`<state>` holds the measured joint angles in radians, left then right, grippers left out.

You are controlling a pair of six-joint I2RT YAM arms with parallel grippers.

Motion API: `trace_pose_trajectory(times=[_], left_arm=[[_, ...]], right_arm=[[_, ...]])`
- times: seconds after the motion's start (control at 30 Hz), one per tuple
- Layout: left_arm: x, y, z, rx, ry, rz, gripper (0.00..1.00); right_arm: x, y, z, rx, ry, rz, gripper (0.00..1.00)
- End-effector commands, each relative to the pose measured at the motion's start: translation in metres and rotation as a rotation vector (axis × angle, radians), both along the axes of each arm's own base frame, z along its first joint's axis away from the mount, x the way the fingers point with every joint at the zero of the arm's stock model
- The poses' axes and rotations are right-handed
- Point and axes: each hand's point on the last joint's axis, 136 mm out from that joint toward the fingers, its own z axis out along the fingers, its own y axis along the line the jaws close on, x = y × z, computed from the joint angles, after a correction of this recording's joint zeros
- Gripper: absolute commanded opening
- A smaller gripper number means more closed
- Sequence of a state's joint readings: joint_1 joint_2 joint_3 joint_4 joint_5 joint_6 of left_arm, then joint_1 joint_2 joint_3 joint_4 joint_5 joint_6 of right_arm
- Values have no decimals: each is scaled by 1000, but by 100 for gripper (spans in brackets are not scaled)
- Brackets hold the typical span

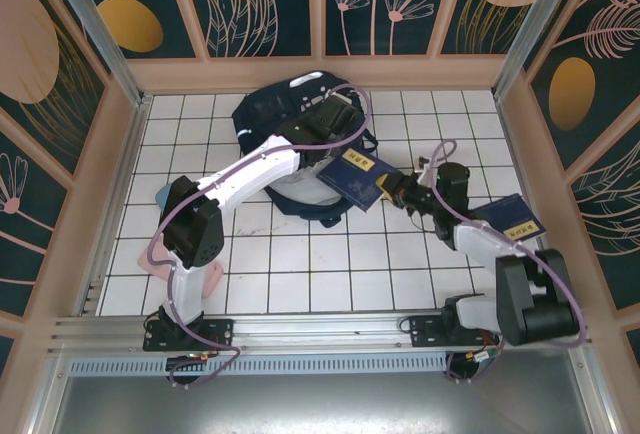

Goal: Pack the student bag

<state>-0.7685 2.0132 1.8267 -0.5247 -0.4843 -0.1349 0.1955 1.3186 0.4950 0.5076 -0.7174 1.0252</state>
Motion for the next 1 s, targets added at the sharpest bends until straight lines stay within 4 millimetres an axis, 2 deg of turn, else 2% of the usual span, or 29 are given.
trace_pose_trajectory(times=[0.0, 0.1, 0.2, 0.3, 0.53, 0.7, 0.8, 0.83, 0.87, 0.9, 0.97], left_arm=[[9, -2, 68, -173, -152, 36, 0], [8, -3, 68, -184, -147, 34, 0], [7, -2, 69, -189, -144, 40, 0], [6, 0, 71, -195, -148, 52, 0], [4, 6, 73, -194, -147, 76, 0], [3, 7, 76, -199, -150, 80, 0], [2, 8, 77, -200, -152, 79, 0], [2, 9, 79, -201, -153, 80, 0], [1, 9, 79, -201, -153, 80, 0], [1, 10, 79, -198, -153, 81, 0], [1, 10, 80, -197, -153, 81, 0]], right_arm=[[44, 15, 52, 26, -212, -56, 1], [72, 32, 44, 21, -193, -96, 1], [100, 51, 21, 7, -113, -159, 1], [121, 65, -2, -2, -47, -228, 1], [147, 98, -26, -2, 4, -334, 2], [163, 110, -49, 10, 78, -400, 7], [175, 121, -51, 49, 100, -398, 8], [179, 124, -50, 56, 102, -393, 10], [181, 129, -47, 65, 96, -375, 18], [182, 133, -46, 68, 91, -353, 28], [176, 132, -45, 55, 118, -327, 58]])
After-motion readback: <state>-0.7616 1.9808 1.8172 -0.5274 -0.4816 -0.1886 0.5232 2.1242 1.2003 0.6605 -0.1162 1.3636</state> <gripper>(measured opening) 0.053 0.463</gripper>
